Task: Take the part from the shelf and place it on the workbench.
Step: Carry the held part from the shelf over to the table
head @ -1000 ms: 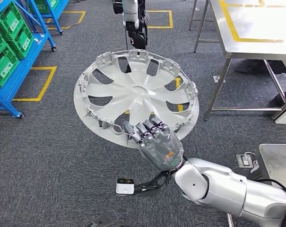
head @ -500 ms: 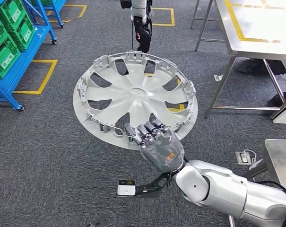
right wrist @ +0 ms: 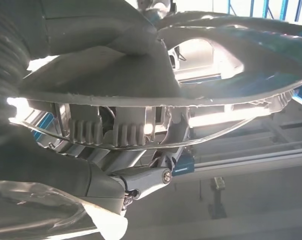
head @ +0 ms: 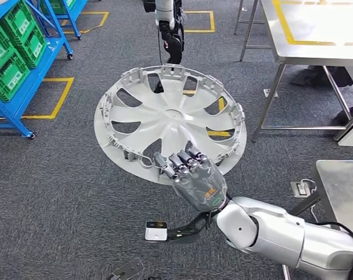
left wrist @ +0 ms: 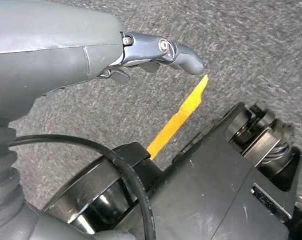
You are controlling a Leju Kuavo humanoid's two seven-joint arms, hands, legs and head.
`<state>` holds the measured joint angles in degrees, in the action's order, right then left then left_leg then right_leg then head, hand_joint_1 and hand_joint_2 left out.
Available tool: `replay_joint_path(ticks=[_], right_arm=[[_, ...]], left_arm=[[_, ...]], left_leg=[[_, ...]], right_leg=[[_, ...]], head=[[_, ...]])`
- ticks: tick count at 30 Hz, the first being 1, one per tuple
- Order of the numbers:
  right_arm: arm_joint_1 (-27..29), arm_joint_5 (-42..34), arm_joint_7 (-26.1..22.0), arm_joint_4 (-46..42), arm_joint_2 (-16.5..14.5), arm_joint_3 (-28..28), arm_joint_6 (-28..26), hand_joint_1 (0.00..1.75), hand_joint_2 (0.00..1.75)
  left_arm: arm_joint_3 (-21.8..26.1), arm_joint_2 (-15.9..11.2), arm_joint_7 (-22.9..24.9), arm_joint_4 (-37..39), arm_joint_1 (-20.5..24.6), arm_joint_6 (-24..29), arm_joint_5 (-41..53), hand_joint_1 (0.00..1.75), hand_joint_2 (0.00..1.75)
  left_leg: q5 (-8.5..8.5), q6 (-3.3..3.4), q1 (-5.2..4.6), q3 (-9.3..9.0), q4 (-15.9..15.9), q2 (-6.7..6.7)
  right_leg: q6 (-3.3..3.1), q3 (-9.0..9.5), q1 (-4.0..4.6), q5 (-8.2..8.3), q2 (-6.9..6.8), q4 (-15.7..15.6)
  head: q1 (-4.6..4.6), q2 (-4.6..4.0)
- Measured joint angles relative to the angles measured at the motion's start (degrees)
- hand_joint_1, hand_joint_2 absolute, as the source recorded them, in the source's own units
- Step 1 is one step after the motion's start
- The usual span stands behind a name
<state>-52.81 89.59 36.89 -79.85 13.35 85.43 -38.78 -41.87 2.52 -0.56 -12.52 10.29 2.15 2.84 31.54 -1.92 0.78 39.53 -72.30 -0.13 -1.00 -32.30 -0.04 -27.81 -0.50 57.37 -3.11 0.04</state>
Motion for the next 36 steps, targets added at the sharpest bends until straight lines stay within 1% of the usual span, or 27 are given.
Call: replay_joint_path(ticks=[1, 2, 3, 4, 5, 6, 7, 10, 12, 14, 17, 20, 22, 28, 31, 34, 36], right_arm=[[0.0, 0.0, 0.0, 0.0, 0.0, 0.0, 0.0, 1.75, 1.75], [0.0, 0.0, 0.0, 0.0, 0.0, 0.0, 0.0, 1.75, 1.75], [0.0, 0.0, 0.0, 0.1, 0.0, 0.0, 0.0, 1.75, 1.75], [0.0, 0.0, 0.0, 0.1, 0.0, 0.0, -0.1, 1.75, 1.75], [0.0, 0.0, 0.0, 0.1, 0.0, -0.1, -0.1, 1.75, 1.75], [0.1, 0.0, 0.0, 0.2, -0.1, -0.1, -0.1, 1.75, 1.75], [0.1, 0.0, 0.0, 0.3, -0.1, -0.1, -0.1, 1.75, 1.75], [0.4, 0.0, 0.0, 0.4, -0.1, -0.2, -0.2, 1.75, 1.75], [0.6, 0.0, 0.0, 0.5, -0.1, -0.3, -0.3, 1.75, 1.75], [0.7, 0.0, 0.0, 0.5, -0.1, -0.4, -0.3, 1.75, 1.75], [0.9, 0.0, 0.0, 0.5, -0.1, -0.5, -0.3, 1.75, 1.75], [1.0, 0.0, 0.0, 0.5, -0.1, -0.7, -0.3, 1.75, 1.75], [1.1, 0.0, 0.0, 0.5, -0.1, -0.8, -0.3, 1.75, 1.75], [1.5, 0.0, 0.0, 0.5, -0.1, -1.5, -0.3, 1.75, 1.75], [2.1, 0.0, 0.0, 0.5, -0.1, -1.9, -0.3, 1.75, 1.75], [2.7, 0.0, 0.0, 0.5, -0.1, -2.2, -0.3, 1.75, 1.75], [2.9, 0.0, 0.0, 0.5, -0.1, -2.4, -0.3, 1.75, 1.75]], left_arm=[[0.1, 0.0, 0.2, 0.0, 0.0, 0.0, 0.0, 0.00, 1.75], [0.2, -0.1, 0.4, 0.0, -0.1, 0.1, 0.1, 0.00, 1.75], [0.3, -0.1, 0.6, 0.0, -0.1, 0.1, 0.1, 0.00, 1.75], [0.4, -0.1, 0.7, 0.0, -0.1, 0.1, 0.2, 0.00, 1.75], [0.4, -0.1, 0.7, 0.0, -0.2, 0.1, 0.2, 0.00, 1.75], [0.4, -0.2, 0.7, 0.0, -0.2, 0.0, 0.3, 0.00, 1.75], [0.4, -0.2, 0.8, 0.0, -0.3, 0.0, 0.3, 0.00, 1.75], [0.5, -0.3, 0.8, 0.0, -0.4, 0.0, 0.5, 0.00, 1.75], [0.5, -0.3, 0.8, 0.0, -0.4, 0.0, 0.6, 0.00, 1.75], [0.5, -0.3, 0.8, 0.0, -0.4, 0.0, 0.7, 0.00, 1.75], [0.5, -0.3, 0.8, 0.0, -0.4, 0.0, 0.8, 0.00, 1.75], [0.5, -0.3, 0.8, 0.0, -0.4, 0.0, 0.8, 0.00, 1.75], [0.5, -0.3, 0.8, 0.0, -0.4, 0.0, 0.8, 0.00, 1.75], [0.8, -0.3, 0.8, 0.0, -0.5, 0.0, 0.8, 0.00, 1.75], [0.9, -0.4, 0.8, 0.0, -0.5, 0.1, 0.8, 0.00, 1.75], [1.1, -0.5, 0.8, 0.0, -0.6, 0.2, 0.8, 0.00, 1.75], [1.2, -0.5, 0.8, 0.0, -0.7, 0.3, 0.8, 0.00, 1.75]], left_leg=[[-1.81, -0.02, 0.09, -2.07, 3.6, 0.01], [-2.97, 0.03, 0.12, -4.11, 7.1, 0.02], [-3.69, 0.16, 0.08, -5.58, 10.0, 0.00], [-3.75, 0.38, 0.04, -6.32, 11.7, -0.02], [-3.47, 0.69, -0.04, -6.42, 12.3, -0.07], [-3.54, 0.93, -0.05, -6.26, 12.7, -0.11], [-3.52, 1.09, -0.03, -6.15, 12.9, -0.13], [-3.68, 1.32, -0.09, -6.04, 13.1, -0.20], [-3.78, 1.51, -0.18, -5.98, 13.1, -0.20], [-3.88, 1.67, -0.25, -5.90, 13.1, -0.19], [-3.99, 1.86, -0.30, -5.74, 13.0, -0.18], [-4.05, 1.95, -0.34, -5.61, 13.0, -0.14], [-4.08, 1.98, -0.35, -5.56, 13.0, -0.12], [-4.21, 2.00, -0.23, -5.51, 13.0, -0.11], [-4.23, 2.04, -0.32, -5.36, 12.9, -0.10], [-4.34, 2.26, -0.46, -5.17, 12.8, -0.11], [-4.65, 2.57, -0.38, -5.25, 13.2, -0.04]], right_leg=[[0.11, -0.17, -0.03, -0.05, 0.01, 0.3], [0.28, -0.44, 0.03, -0.12, 0.02, 0.6], [0.52, -0.74, 0.12, -0.16, 0.04, 0.9], [0.82, -1.05, 0.24, -0.13, 0.06, 1.1], [1.12, -1.35, 0.35, 0.01, 0.07, 1.2], [1.16, -1.52, 0.41, 0.07, 0.10, 1.3], [0.92, -1.64, 0.42, 0.16, 0.09, 1.3], [-0.23, -1.76, 0.45, 0.41, 0.09, 1.2], [-0.39, -1.75, 0.43, 0.66, 0.10, 1.0], [-0.18, -1.75, 0.39, 0.89, 0.10, 0.8], [0.37, -1.81, 0.35, 1.15, 0.09, 0.6], [1.30, -1.94, 0.26, 1.27, 0.10, 0.5], [1.65, -2.01, 0.22, 1.30, 0.11, 0.5], [1.71, -2.21, 0.30, 1.32, 0.12, 0.7], [1.88, -2.34, 0.25, 1.44, 0.12, 0.7], [2.14, -2.49, 0.10, 1.61, 0.10, 0.7], [2.38, -2.55, 0.06, 1.66, 0.13, 0.7]], head=[[-0.01, 0.00], [-0.01, 0.00], [-0.01, 0.01], [0.02, 0.01], [0.03, 0.01], [0.05, 0.01], [0.07, 0.00], [0.07, 0.00], [0.08, 0.00], [0.07, 0.00], [0.06, 0.00], [0.04, 0.00], [0.03, 0.00], [0.03, 0.00], [0.02, 0.00], [0.00, 0.00], [-0.01, 0.00]])
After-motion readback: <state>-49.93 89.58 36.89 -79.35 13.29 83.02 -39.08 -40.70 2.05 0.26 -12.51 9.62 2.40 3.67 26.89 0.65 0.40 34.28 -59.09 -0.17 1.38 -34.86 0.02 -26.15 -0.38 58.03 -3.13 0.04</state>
